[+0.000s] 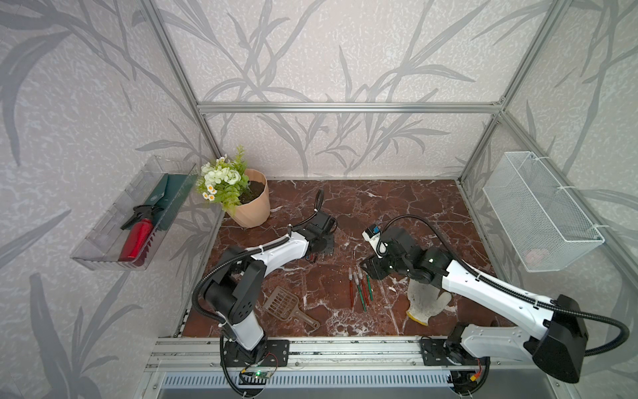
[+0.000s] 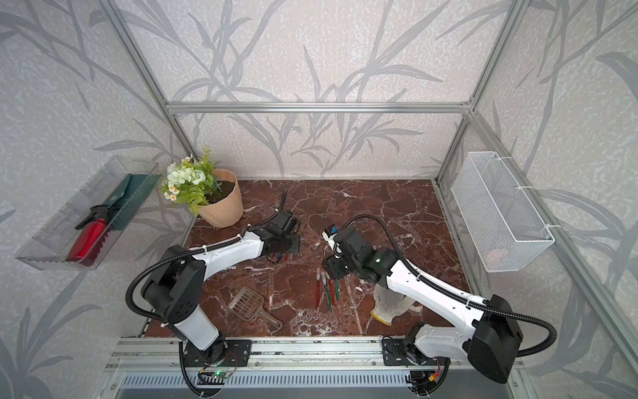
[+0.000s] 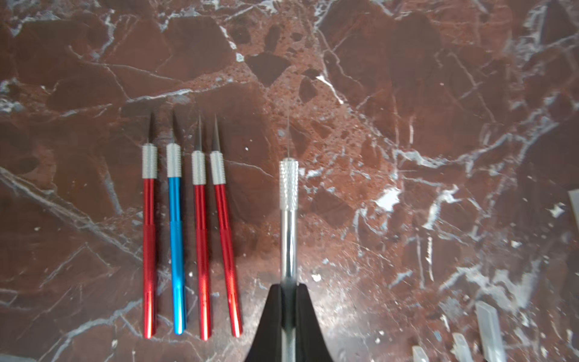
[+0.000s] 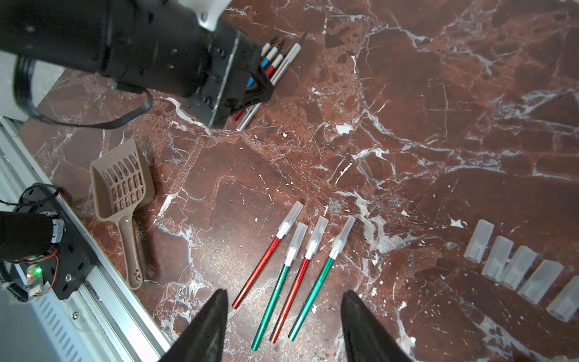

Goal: Remove protective caps from carving knives
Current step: Place the protective sleeve at the center of the board, then place the carving knife at the center of the board.

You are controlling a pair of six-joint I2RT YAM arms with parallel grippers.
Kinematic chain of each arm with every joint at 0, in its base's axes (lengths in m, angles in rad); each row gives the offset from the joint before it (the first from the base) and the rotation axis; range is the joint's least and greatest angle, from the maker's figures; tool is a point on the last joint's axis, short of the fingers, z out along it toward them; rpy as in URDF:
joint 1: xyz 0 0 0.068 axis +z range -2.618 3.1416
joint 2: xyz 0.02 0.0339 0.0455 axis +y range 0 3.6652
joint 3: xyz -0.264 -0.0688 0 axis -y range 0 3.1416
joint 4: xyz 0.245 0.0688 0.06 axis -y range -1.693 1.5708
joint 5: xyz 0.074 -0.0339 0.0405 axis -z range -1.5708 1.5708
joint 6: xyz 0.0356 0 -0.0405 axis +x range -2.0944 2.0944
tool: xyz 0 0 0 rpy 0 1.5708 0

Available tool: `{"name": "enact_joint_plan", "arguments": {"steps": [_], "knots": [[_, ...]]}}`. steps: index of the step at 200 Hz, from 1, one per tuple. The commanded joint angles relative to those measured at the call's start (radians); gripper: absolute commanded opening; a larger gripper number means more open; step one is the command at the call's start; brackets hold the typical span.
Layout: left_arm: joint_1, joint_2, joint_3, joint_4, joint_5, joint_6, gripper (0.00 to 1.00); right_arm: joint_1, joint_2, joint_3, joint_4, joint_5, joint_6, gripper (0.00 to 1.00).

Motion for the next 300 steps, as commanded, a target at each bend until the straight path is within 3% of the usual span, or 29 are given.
{"name": "enact_joint_plan", "arguments": {"steps": [1, 74, 98, 300], "knots": [[0.012, 0.029, 0.032, -0.043, -0.054, 0.011, 0.00, 0.021, -0.039, -0.022, 0.057, 0.023, 0.024, 0.65], [0.017, 0.113, 0.096, -0.074, -0.108, -0.045, 0.00, 0.034, -0.055, -0.041, 0.095, -0.018, 0.030, 0.95], [0.017, 0.127, 0.106, -0.077, -0.115, -0.058, 0.00, 0.036, -0.062, -0.049, 0.101, -0.023, 0.033, 1.00], [0.015, 0.177, 0.080, -0.051, -0.113, -0.080, 0.00, 0.036, -0.078, -0.070, 0.120, -0.014, 0.049, 0.99]]}}
